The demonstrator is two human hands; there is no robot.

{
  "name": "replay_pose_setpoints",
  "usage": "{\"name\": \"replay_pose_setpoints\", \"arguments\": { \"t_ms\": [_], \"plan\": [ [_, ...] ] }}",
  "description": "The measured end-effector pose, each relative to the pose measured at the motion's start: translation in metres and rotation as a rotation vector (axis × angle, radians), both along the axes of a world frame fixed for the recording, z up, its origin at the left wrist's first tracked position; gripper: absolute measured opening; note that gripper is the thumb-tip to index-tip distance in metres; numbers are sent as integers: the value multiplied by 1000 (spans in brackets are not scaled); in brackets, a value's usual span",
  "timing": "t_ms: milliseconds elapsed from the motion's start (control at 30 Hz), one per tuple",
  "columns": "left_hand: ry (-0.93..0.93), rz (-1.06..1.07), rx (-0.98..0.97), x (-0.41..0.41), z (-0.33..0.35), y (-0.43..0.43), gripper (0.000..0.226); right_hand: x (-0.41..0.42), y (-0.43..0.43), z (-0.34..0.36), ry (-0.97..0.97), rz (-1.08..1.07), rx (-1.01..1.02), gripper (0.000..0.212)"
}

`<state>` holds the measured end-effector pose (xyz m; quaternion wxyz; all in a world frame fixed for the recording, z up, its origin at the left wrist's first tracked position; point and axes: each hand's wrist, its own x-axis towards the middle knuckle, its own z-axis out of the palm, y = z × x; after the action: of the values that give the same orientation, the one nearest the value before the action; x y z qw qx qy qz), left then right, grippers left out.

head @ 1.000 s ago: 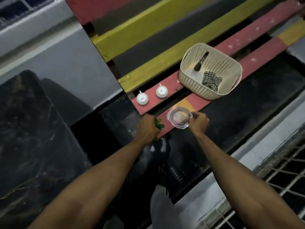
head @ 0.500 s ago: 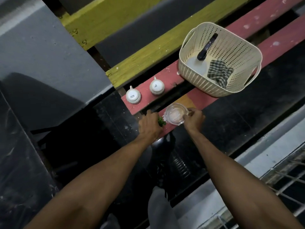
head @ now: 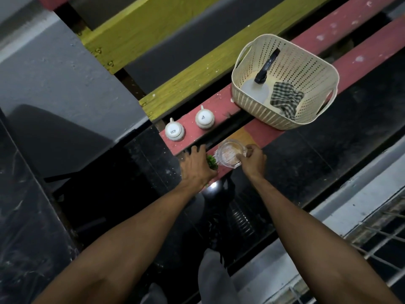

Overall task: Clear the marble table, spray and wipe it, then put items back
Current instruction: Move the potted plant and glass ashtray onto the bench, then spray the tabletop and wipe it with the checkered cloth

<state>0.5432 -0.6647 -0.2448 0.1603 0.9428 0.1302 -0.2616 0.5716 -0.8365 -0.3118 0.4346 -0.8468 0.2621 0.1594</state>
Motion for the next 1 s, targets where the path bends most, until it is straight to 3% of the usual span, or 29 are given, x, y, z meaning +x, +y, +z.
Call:
{"name": "replay_pose_setpoints", "arguments": {
  "t_ms": [367, 600, 733, 1000],
  "plan": [
    [-36, -45, -91, -18, 68, 17, 107, -22, 16, 85, -178, 112, -101, 41],
    [-207, -136, -194, -29, 139, 43, 87, -45, 38, 172, -310, 80, -133, 41],
    [-276, -183, -279, -18, 171, 46, 87, -47, 32, 215, -412, 53, -183, 43],
    [-311, -97, -518, 64, 169, 0, 100, 30, -29, 207, -390, -10, -205, 46]
  ]
}}
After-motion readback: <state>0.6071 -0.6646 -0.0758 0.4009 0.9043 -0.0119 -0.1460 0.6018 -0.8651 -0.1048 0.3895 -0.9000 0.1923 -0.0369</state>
